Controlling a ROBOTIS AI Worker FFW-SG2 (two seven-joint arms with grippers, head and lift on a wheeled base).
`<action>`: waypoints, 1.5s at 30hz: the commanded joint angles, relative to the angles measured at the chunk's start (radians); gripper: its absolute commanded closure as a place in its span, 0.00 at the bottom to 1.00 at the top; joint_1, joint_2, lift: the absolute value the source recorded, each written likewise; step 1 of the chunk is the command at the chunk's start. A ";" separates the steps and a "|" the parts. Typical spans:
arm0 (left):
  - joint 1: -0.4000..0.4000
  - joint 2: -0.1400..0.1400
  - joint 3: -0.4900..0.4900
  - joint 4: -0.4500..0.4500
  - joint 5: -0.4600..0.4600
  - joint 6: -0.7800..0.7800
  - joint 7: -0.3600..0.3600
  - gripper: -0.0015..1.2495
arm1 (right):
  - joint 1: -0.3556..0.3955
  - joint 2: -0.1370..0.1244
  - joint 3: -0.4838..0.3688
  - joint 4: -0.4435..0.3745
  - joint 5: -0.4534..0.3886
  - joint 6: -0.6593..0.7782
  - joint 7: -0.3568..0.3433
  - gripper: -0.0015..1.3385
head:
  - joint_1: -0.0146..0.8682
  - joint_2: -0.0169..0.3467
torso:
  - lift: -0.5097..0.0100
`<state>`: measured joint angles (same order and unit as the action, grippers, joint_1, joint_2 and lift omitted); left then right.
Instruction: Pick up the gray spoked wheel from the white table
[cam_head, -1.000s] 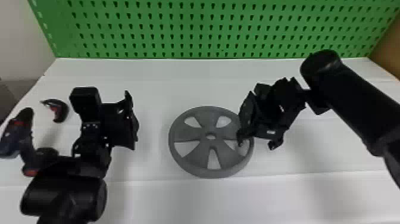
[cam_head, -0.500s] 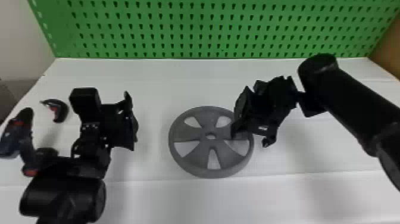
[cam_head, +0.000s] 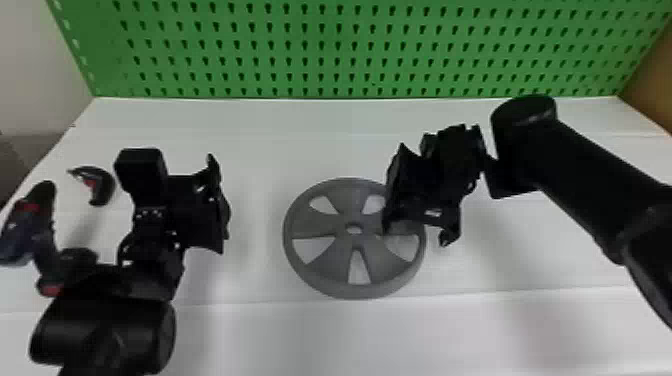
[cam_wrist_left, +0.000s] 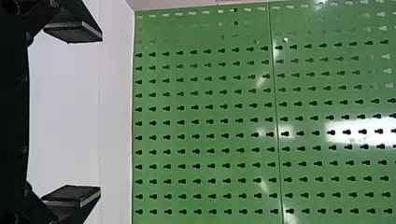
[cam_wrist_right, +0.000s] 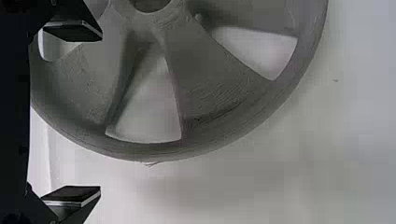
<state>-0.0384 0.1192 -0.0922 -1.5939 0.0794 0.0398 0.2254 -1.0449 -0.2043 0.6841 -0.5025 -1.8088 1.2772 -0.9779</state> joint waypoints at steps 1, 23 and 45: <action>0.003 0.002 0.000 -0.001 0.000 0.000 0.000 0.10 | 0.003 0.002 -0.025 0.002 -0.009 -0.016 -0.039 0.10 | 0.88 0.05 | 0.80; 0.006 0.007 -0.001 -0.008 0.005 0.000 0.000 0.10 | 0.048 0.011 -0.163 -0.002 0.037 -0.053 -0.107 0.10 | 0.88 0.05 | 0.80; 0.014 0.007 0.011 -0.017 0.010 0.000 0.002 0.10 | 0.143 0.060 -0.294 -0.085 0.247 -0.128 -0.105 0.18 | 0.88 0.05 | 0.80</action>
<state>-0.0266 0.1258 -0.0830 -1.6094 0.0889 0.0399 0.2254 -0.9158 -0.1479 0.3954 -0.5830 -1.5650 1.1551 -1.0842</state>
